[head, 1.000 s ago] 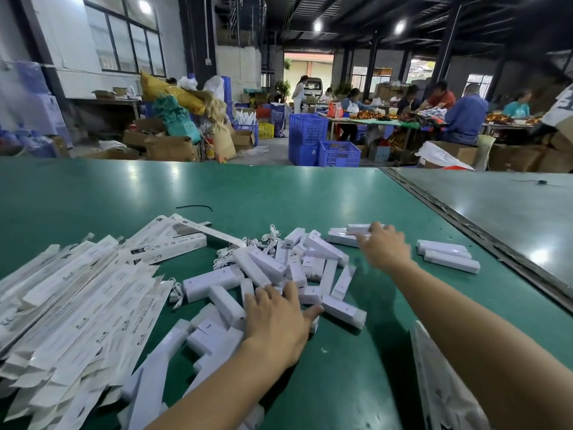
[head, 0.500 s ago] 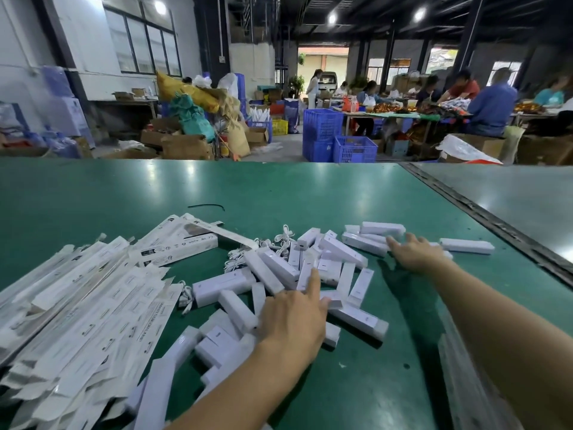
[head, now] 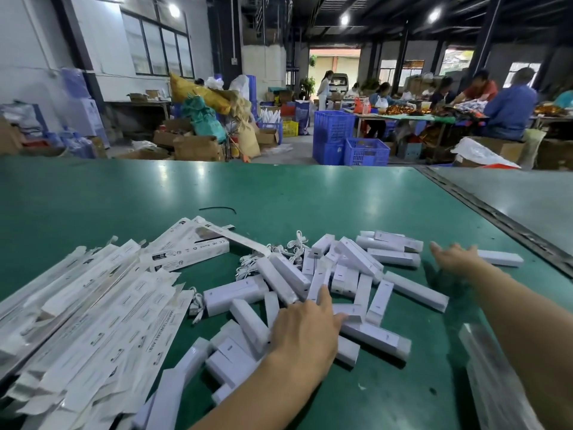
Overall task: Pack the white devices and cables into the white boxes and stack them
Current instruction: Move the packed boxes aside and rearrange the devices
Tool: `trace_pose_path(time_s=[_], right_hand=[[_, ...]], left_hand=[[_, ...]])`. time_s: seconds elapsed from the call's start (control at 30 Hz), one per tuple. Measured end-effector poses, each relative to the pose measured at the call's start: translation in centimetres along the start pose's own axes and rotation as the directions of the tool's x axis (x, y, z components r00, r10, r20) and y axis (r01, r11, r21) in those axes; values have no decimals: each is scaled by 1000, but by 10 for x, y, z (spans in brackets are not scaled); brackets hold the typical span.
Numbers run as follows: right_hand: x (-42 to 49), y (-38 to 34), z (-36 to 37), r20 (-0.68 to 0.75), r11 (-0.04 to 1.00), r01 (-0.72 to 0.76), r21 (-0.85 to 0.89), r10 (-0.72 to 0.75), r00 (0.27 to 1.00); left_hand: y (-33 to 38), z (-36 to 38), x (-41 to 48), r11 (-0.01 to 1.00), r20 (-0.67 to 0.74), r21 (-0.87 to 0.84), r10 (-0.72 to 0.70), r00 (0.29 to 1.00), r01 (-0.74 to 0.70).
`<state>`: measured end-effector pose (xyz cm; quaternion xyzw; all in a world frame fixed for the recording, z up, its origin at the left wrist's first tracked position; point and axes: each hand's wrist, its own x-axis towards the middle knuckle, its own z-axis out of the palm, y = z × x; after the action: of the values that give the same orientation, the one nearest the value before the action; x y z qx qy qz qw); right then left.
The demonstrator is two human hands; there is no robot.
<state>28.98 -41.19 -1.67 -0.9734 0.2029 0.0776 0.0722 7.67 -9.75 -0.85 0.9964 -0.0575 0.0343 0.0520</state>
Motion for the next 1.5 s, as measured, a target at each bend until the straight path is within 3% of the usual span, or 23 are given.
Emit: trace_pose_path(time_s=[0.07,0.17,0.23,0.33,0.5,0.63,0.7,0.83,0.93,1.0,1.07,1.13,1.2,1.23,1.3,1.33,1.5], right_hand=[[-4,-11,7,-98,999,26,32,-22,995],[-24,-47,9,-260,972,232,20,-219,940],[-34,-69,9,-286,955,293,38,-271,919],[-42,-92,11,-245,951,278,134,-240,939],[-53,-111,19,-134,945,326,30,-319,938],[-63,-127,27,-49,846,526,93,-523,851],[-68,-126,33,-100,830,556,37,-550,829],[-87,-126,41,-38,836,548,-20,-548,835],[-111,-126,43,-19,900,432,64,-431,902],[-128,-128,38,-93,918,392,57,-386,918],[-139,-133,32,-256,867,498,15,-478,840],[-153,-143,24,-353,685,727,36,-672,651],[-171,-159,21,-243,461,886,48,-855,458],[-178,-166,24,-143,411,911,24,-901,410],[-185,-174,31,21,430,898,-96,-901,434],[-184,-174,33,34,456,879,-137,-885,464],[-175,-169,37,-142,550,788,-278,-835,532]], left_hand=[[0,0,1,1000,10,10,6,1000,-6],[0,0,0,1000,18,16,10,1000,-10],[0,-1,-1,1000,30,23,10,999,-11],[1,-3,-3,1000,84,31,-3,996,1],[-2,-11,-12,996,96,90,-24,995,16],[-13,-20,4,998,-95,49,-21,995,26],[-19,-22,21,1000,-53,3,18,998,-18],[-38,-12,39,998,161,2,56,985,-58],[-53,-7,35,993,107,104,43,993,-55],[-60,-8,30,985,82,166,44,996,-57],[-65,-11,27,974,79,211,71,994,-86],[-67,-15,27,967,107,229,84,991,-107],[-69,-20,26,970,134,224,63,989,-92],[-70,-22,25,969,142,232,48,989,-81],[-75,-25,21,966,166,255,5,986,-47],[-80,-26,18,966,179,258,-23,984,-24],[-113,-39,6,943,277,321,-184,943,90]])
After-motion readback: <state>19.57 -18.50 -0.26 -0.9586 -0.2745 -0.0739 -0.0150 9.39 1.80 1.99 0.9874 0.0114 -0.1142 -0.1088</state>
